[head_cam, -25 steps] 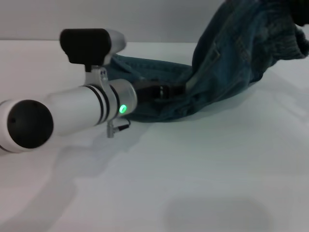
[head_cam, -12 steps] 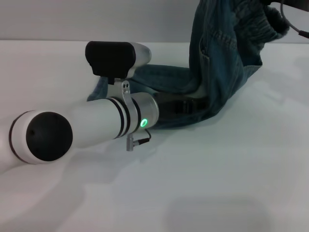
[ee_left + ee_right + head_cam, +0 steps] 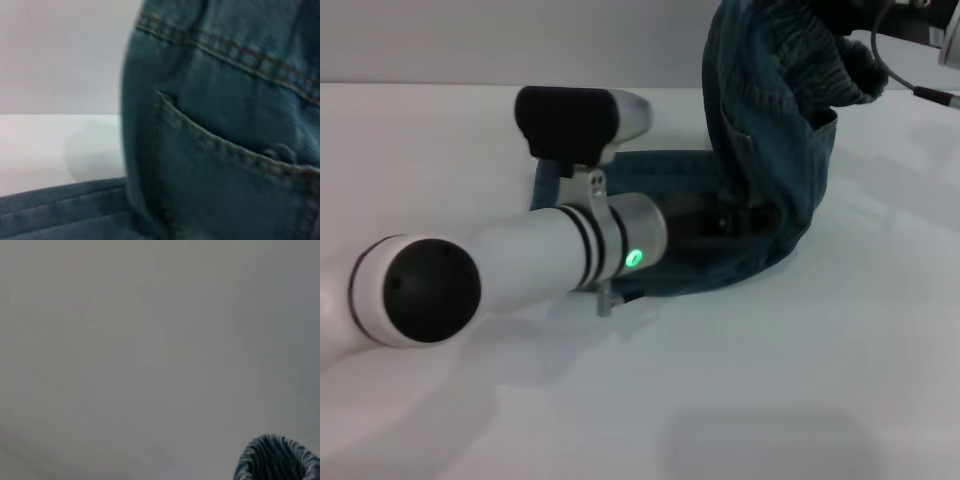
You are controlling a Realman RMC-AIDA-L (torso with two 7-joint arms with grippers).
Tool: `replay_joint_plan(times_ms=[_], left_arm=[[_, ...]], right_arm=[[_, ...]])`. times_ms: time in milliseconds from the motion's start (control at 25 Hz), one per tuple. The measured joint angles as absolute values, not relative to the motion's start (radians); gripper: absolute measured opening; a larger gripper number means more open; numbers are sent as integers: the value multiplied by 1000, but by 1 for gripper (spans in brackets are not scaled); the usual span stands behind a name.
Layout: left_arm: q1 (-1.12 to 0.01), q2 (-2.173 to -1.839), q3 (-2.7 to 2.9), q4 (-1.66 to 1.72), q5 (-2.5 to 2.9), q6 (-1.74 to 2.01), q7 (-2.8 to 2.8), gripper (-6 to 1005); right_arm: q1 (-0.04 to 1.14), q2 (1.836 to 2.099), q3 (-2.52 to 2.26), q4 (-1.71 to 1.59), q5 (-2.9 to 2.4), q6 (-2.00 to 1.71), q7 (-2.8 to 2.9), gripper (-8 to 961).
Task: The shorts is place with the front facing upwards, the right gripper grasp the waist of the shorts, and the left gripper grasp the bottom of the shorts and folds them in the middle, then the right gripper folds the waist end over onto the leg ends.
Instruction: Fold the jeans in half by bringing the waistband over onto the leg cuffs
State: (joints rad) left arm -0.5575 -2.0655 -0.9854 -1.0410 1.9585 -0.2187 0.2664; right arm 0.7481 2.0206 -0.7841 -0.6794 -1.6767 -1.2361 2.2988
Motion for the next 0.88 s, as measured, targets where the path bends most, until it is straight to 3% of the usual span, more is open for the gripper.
replay_joint_plan(times_ms=[520, 880], left_arm=[[-321, -2060, -1194, -1217, 2051, -319, 380, 802], [-231, -2060, -1340, -1265, 2176, -308, 381, 802]], right_arm=[[704, 2022, -781, -694, -1664, -1259, 2298, 55], [711, 2031, -829, -682, -1669, -1255, 2296, 55]])
